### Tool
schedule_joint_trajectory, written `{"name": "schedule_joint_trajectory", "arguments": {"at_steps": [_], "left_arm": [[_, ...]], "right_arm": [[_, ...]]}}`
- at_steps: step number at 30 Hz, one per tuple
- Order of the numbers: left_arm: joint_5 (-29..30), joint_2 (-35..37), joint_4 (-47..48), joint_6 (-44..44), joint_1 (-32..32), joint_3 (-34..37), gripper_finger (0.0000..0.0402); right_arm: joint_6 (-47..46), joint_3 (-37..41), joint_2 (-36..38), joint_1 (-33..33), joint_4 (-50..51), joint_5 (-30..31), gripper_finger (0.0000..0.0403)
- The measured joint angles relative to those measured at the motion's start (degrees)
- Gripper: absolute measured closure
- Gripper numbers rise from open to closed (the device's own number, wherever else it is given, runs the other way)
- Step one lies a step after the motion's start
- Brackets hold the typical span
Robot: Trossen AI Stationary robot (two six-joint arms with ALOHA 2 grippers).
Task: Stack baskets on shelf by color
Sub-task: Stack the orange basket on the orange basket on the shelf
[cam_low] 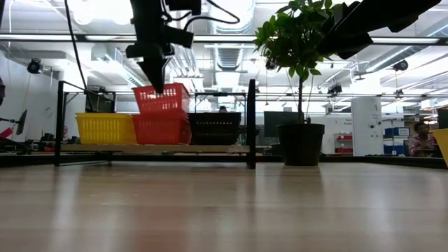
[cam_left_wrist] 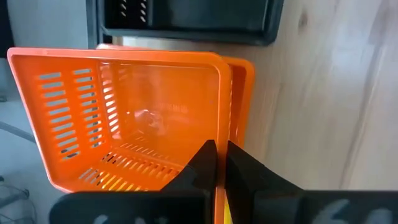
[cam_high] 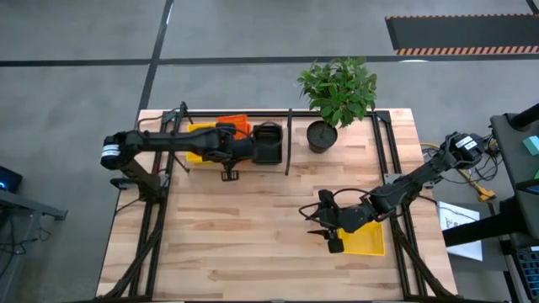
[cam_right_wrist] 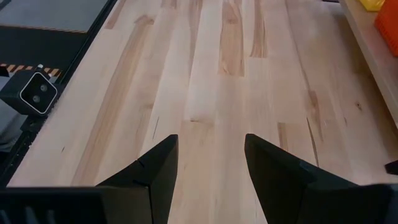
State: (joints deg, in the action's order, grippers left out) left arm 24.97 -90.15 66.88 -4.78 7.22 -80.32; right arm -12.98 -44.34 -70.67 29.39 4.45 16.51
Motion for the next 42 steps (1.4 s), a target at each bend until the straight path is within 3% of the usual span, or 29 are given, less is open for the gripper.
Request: {"name": "schedule_joint_trajectory", "arguments": {"at_steps": [31,42], "left_arm": [[-1.14,-0.42,-3.49,-3.18,0.31,5.71,0.04],[-1.14,-0.42,-3.58,-3.15,0.26,5.62,0.0353]], "right_arm": [[-0.08,0.0,0.0,0.01,0.01,0.02,0.0225],[-0.62,0.0,0.0,0.01,0.02,0.0,0.0225]]}}
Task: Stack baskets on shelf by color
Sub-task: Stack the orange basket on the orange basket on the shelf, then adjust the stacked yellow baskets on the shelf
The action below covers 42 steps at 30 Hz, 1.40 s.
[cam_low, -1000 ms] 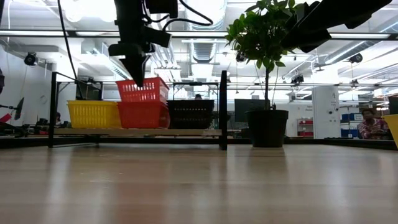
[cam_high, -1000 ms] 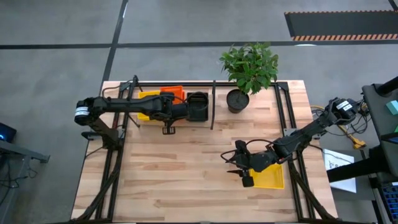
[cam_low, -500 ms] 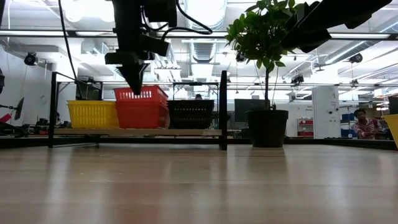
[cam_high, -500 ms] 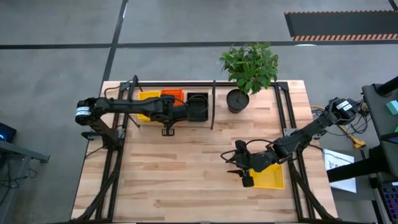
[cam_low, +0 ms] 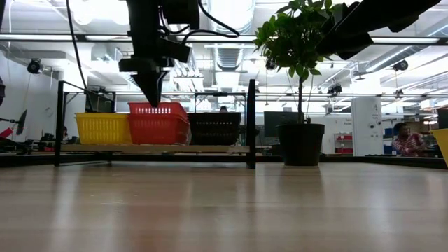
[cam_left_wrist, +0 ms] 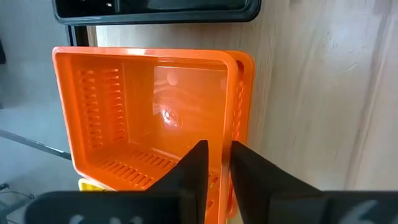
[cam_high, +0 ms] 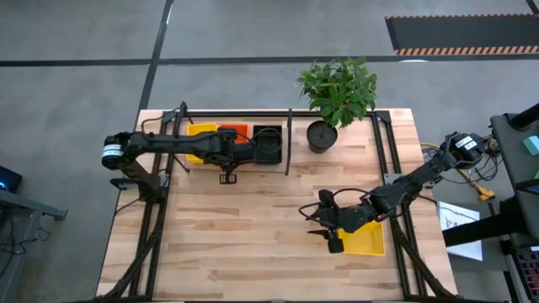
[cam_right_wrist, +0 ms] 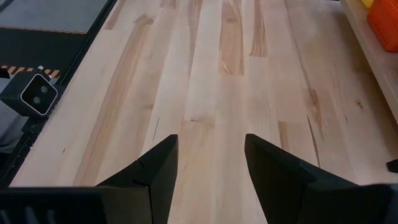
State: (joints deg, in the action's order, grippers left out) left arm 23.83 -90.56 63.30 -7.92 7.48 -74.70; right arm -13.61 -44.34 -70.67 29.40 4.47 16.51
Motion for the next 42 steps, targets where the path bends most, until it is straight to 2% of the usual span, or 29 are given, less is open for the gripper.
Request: {"name": "schedule_joint_trajectory", "arguments": {"at_steps": [8,15,23,26,30,35,42], "left_arm": [[-0.44,0.39,0.1,0.09,-1.83,-1.53,0.0347],[-3.65,0.52,0.3,1.59,-4.03,-2.16,0.0347],[-3.46,3.8,10.47,1.75,-4.57,-1.9,0.0347],[-1.64,6.66,12.98,1.79,-4.45,-1.27,0.0347],[-0.31,10.89,12.68,1.75,-3.73,0.95,0.0348],[-0.2,14.64,8.97,1.71,-1.06,7.49,0.0366],[-0.1,15.72,3.71,0.88,3.45,15.02,0.0399]], "right_arm": [[0.11,0.0,0.0,0.01,0.01,0.0,0.0225],[0.11,0.0,0.0,0.01,0.65,-0.02,0.0225],[0.11,0.0,-0.02,-0.01,1.02,-0.02,0.0225],[0.11,0.0,-0.02,0.0,0.98,-0.01,0.0225],[0.11,0.0,-0.02,0.01,0.94,0.0,0.0225],[0.11,0.0,-0.02,0.01,0.95,0.0,0.0225],[0.11,0.0,-0.02,-0.01,0.87,0.0,0.0225]]}}
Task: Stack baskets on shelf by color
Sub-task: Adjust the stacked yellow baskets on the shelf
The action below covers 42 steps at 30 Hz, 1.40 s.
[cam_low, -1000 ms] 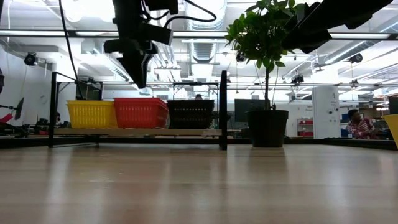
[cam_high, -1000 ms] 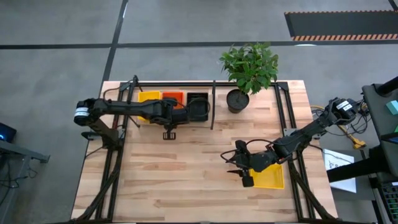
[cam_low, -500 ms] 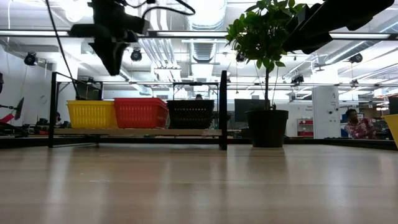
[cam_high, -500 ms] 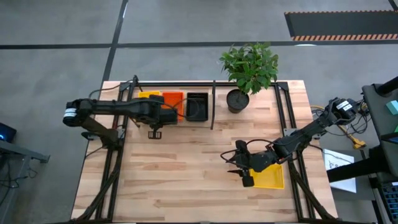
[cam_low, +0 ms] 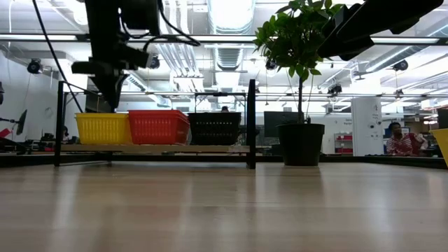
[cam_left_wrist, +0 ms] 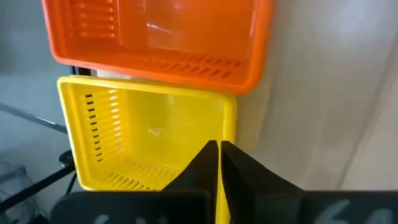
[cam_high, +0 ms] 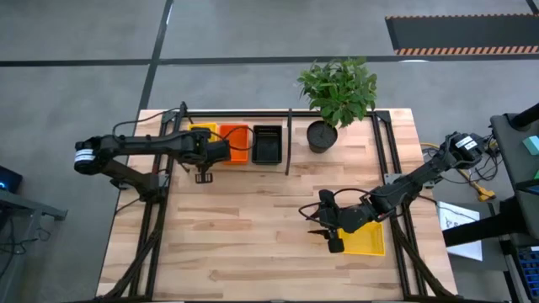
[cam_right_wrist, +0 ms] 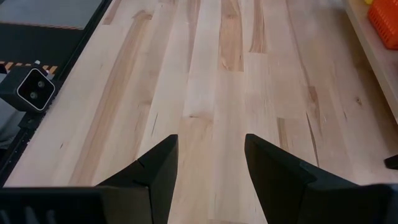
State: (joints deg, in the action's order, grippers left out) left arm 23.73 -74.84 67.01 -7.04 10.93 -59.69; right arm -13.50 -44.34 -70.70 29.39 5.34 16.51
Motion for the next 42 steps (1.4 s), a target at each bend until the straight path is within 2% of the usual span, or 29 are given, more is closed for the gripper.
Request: {"name": "schedule_joint_trajectory", "arguments": {"at_steps": [10,28,34,42], "left_arm": [[-0.01,-0.33,-1.8,-1.22,0.64,1.98,0.0399],[-1.21,-0.33,3.43,-0.62,0.69,1.67,0.0398],[-0.85,-0.33,-6.77,-1.04,0.97,1.05,0.0398],[0.54,-1.52,-7.43,-2.13,2.2,1.98,0.0398]], "right_arm": [[0.0,0.0,0.0,0.0,-0.05,0.02,0.0225],[-0.02,0.0,0.0,0.0,-0.07,0.02,0.0225],[-0.02,0.0,0.0,0.0,-0.07,0.02,0.0225],[-0.01,0.0,0.0,0.0,-0.02,0.02,0.0225]]}}
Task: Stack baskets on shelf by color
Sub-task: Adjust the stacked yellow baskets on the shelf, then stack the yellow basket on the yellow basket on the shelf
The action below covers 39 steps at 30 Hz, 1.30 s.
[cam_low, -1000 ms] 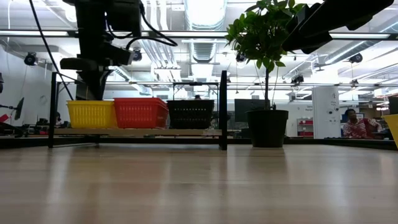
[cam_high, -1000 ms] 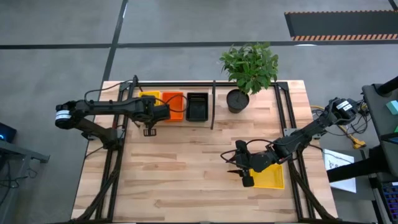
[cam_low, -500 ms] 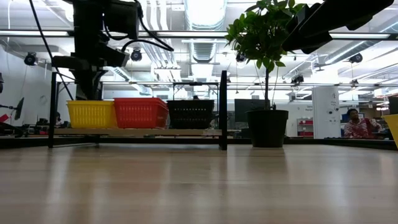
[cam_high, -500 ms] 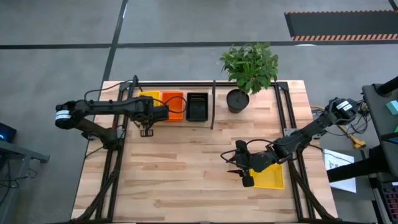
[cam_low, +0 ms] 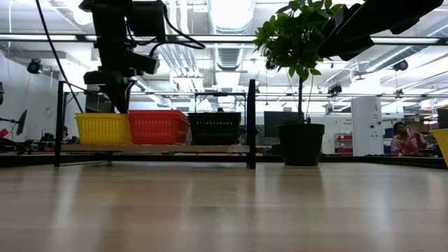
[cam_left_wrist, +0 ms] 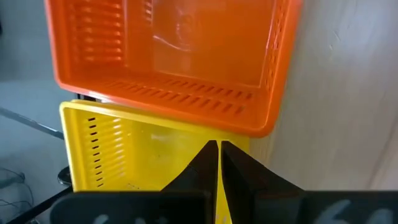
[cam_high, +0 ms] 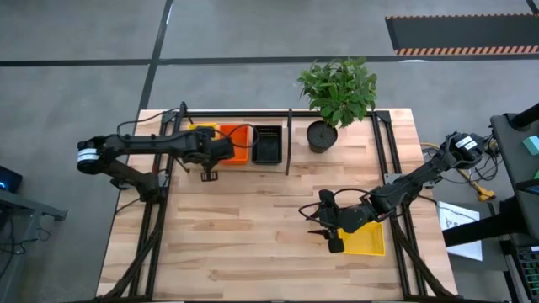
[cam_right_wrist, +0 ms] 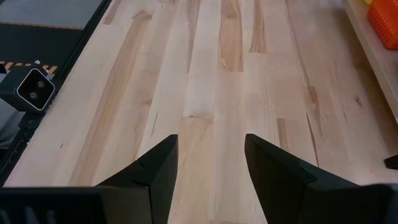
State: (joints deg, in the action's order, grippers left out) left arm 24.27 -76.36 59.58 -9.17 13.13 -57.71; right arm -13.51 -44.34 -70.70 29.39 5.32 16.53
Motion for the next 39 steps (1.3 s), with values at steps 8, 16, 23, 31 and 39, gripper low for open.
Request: {"name": "schedule_joint_trajectory", "arguments": {"at_steps": [8,16,23,31,39], "left_arm": [[-2.99,-1.11,0.87,-0.24,0.0,0.04,0.0399],[-3.04,-1.11,1.41,-0.24,0.0,0.04,0.0399],[-3.04,-0.8,3.34,0.36,-0.14,-1.59,0.0399],[-3.02,0.79,6.89,12.52,-3.62,-7.89,0.0399],[-0.4,4.39,4.59,26.32,-18.27,-9.06,0.0399]], "right_arm": [[-0.01,0.0,0.0,0.02,0.02,0.02,0.0225],[-0.01,0.0,0.0,0.0,0.05,0.0,0.0225],[-0.01,0.0,0.0,0.01,0.07,0.0,0.0225],[-1.55,0.0,0.0,0.0,-0.03,0.11,0.0225],[-15.05,0.0,0.0,1.44,-0.02,0.25,0.0225]]}}
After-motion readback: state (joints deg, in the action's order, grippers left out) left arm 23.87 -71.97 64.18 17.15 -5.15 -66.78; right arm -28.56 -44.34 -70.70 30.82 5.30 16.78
